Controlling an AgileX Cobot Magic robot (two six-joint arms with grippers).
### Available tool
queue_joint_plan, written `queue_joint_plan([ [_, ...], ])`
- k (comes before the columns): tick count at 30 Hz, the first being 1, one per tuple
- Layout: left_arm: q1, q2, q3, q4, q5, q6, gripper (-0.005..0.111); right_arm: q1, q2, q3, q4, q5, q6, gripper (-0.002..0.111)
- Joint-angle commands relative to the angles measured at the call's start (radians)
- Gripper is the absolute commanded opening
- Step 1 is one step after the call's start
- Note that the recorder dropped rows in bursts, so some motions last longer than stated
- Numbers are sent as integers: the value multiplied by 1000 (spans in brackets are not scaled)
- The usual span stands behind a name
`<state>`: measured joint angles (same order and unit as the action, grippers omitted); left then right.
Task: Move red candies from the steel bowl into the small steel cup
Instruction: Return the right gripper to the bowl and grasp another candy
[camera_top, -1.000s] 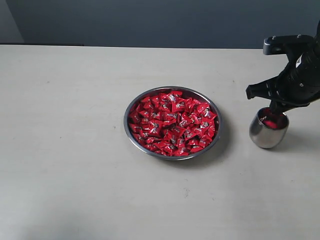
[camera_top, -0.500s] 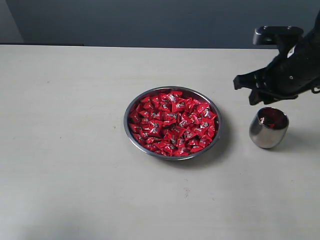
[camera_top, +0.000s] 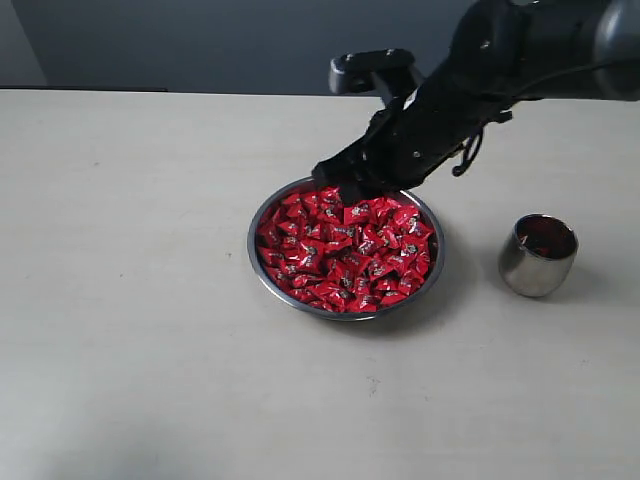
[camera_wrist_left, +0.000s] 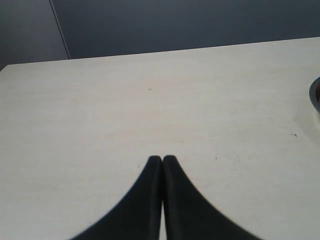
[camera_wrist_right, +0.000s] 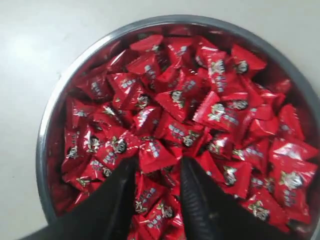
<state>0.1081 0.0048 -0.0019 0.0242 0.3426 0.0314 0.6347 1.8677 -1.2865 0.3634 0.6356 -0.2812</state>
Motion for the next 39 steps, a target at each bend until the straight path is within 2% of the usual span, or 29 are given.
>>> queue_joint_plan([
  [1,0,-5,2,3,-8,-2,0,56,94,-86,-94,58,-22,31],
  [6,0,-5,2,3,-8,-2,0,106,173,-105,-187,66,-22,31],
  [12,0,-5,2,3,-8,-2,0,106,186,-105,-270,55,-22,31],
  [27,0,-5,2,3,-8,-2,0,133,221,-105,-317,13,-69,31],
  [29,0,-5,2,3,-8,-2,0,133,223,-105,-336,9,-69,27],
  [32,0,-5,2,3,-8,-2,0,133,223,-105,-353,-17,-69,4],
  [33,0,-5,2,3,-8,-2,0,133,223,-105,-356,-18,-65,-1],
  [39,0,-5,2,3,-8,-2,0,133,220,-105,-381,-19,-56,-1],
])
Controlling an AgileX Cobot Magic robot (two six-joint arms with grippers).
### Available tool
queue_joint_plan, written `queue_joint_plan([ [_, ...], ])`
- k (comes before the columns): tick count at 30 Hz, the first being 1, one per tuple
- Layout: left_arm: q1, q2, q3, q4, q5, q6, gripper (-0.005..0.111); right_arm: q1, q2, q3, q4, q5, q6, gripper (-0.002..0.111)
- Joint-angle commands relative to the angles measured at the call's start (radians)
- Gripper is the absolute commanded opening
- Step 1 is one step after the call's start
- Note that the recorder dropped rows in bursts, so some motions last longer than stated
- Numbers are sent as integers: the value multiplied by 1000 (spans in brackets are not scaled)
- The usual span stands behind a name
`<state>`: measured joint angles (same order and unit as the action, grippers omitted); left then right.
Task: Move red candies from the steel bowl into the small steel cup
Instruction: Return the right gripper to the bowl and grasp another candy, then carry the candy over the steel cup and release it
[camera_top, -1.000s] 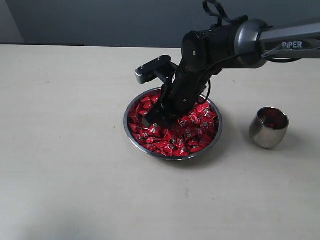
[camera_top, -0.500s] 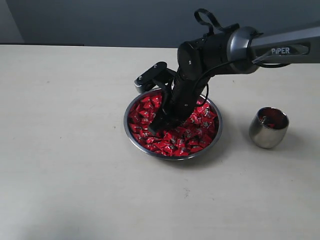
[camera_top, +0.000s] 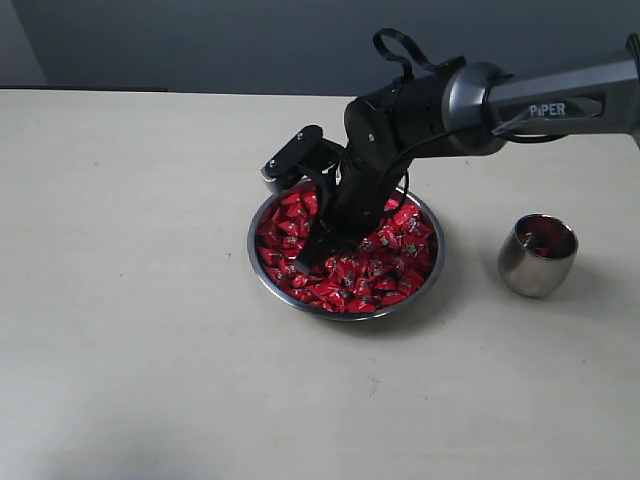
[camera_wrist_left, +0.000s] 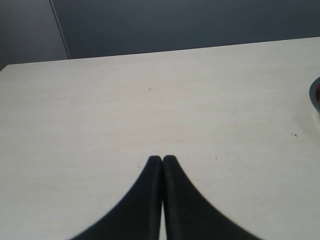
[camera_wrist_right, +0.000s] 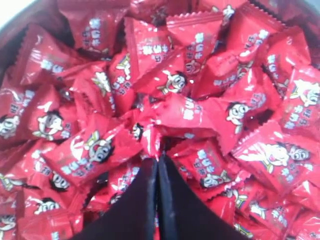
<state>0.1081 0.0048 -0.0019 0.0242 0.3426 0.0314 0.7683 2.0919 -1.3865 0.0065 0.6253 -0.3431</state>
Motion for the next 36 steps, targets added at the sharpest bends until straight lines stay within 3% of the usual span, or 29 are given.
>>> queue_joint_plan([
  [1,0,-5,2,3,-8,-2,0,0,-9,-5,-24,-8,8,-1],
  [9,0,-5,2,3,-8,-2,0,0,-62,-5,-159,64,137,-1],
  [20,0,-5,2,3,-8,-2,0,0,-107,-5,-159,187,153,-1],
  [25,0,-5,2,3,-8,-2,0,0,-147,-5,-188,219,355,-1],
  [36,0,-5,2,3,-8,-2,0,-12,-238,-5,-352,285,553,-1],
])
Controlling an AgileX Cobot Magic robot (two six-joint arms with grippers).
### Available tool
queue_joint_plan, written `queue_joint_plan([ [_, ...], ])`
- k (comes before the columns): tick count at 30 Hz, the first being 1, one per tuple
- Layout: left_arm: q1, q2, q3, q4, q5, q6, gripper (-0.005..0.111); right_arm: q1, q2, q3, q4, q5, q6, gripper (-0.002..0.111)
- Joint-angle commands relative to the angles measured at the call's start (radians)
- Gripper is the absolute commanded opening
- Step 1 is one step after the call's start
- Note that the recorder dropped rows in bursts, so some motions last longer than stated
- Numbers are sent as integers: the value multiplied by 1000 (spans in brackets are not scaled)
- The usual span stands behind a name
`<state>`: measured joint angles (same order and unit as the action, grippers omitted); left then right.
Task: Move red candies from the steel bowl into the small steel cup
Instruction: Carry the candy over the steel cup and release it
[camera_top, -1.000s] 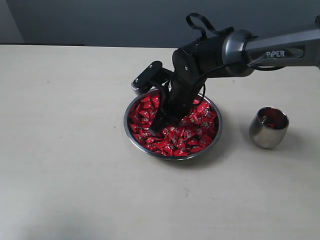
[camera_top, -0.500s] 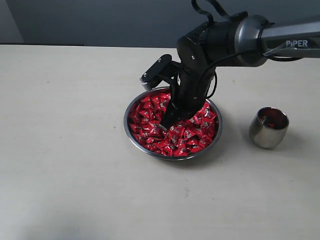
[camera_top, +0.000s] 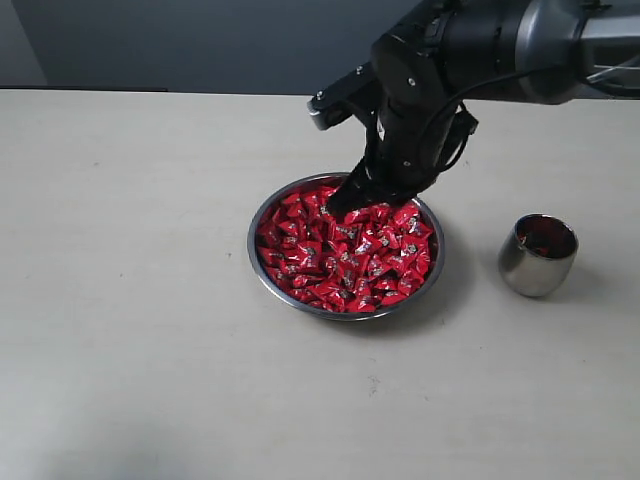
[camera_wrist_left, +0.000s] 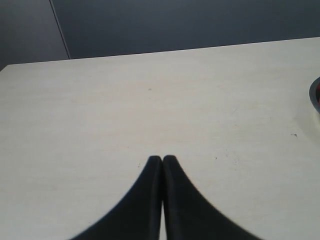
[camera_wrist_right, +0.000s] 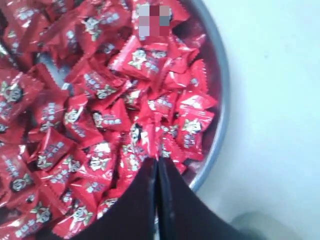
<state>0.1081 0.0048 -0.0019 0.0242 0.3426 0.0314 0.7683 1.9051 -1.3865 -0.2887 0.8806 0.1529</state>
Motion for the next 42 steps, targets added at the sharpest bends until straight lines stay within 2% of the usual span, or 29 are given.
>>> queue_joint_plan([
  [1,0,-5,2,3,-8,-2,0,-26,-63,-5,-43,30,57,-1],
  [7,0,-5,2,3,-8,-2,0,-178,-184,66,44,-49,59,-1],
  [13,0,-5,2,3,-8,-2,0,-351,-328,218,63,-101,59,-1],
  [16,0,-5,2,3,-8,-2,0,-412,-371,275,134,-99,11,-1],
  [25,0,-5,2,3,-8,-2,0,-419,-341,382,178,-147,-26,-1],
  [32,0,-5,2,3,-8,-2,0,-419,-336,394,-17,-124,138,-1],
  [42,0,-5,2,3,-8,-2,0,-419,-315,426,28,-155,134,-1],
])
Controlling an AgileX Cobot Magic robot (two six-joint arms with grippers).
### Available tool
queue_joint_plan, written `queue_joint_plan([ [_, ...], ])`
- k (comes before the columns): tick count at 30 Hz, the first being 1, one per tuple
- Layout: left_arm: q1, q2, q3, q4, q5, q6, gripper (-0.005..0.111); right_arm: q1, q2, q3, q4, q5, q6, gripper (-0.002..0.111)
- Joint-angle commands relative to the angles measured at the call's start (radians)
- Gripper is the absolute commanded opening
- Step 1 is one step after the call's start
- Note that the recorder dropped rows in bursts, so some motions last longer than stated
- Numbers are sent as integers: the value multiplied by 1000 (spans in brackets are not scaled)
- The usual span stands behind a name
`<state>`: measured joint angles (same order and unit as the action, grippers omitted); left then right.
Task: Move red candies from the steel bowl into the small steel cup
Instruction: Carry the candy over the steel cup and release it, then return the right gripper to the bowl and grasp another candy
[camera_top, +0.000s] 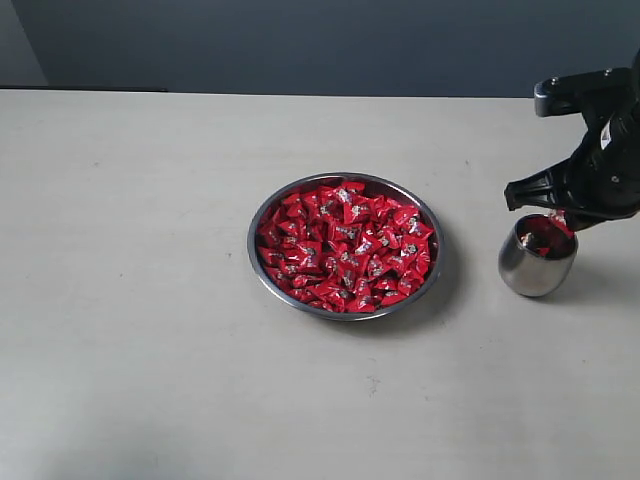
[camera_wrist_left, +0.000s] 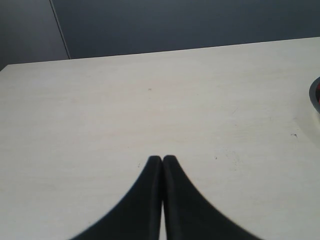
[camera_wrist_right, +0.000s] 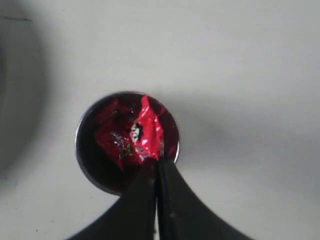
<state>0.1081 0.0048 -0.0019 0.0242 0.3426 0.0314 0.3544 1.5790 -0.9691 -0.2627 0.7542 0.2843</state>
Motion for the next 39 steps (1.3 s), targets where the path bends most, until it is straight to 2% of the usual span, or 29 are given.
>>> queue_joint_plan([
  [1,0,-5,2,3,-8,-2,0,-5,11,9,2,-38,3,-1],
  [8,0,-5,2,3,-8,-2,0,-5,11,9,44,-24,-49,2],
  [11,0,-5,2,3,-8,-2,0,-5,11,9,51,-23,-58,24],
  [13,0,-5,2,3,-8,-2,0,-5,11,9,51,-26,-58,28],
  [17,0,-5,2,3,-8,-2,0,-4,9,7,72,-54,-58,28],
  [21,0,-5,2,3,-8,-2,0,-4,-13,7,184,-125,-121,28],
  [23,0,-5,2,3,-8,-2,0,-4,-17,4,303,-145,-227,27],
  [27,0,-5,2,3,-8,-2,0,-4,-6,-21,692,-140,-589,25],
  [29,0,-5,2,3,-8,-2,0,7,18,-37,828,-140,-738,25],
  [32,0,-5,2,3,-8,-2,0,45,71,-83,858,-163,-792,25],
  [39,0,-5,2,3,-8,-2,0,158,265,-246,776,-165,-792,25],
])
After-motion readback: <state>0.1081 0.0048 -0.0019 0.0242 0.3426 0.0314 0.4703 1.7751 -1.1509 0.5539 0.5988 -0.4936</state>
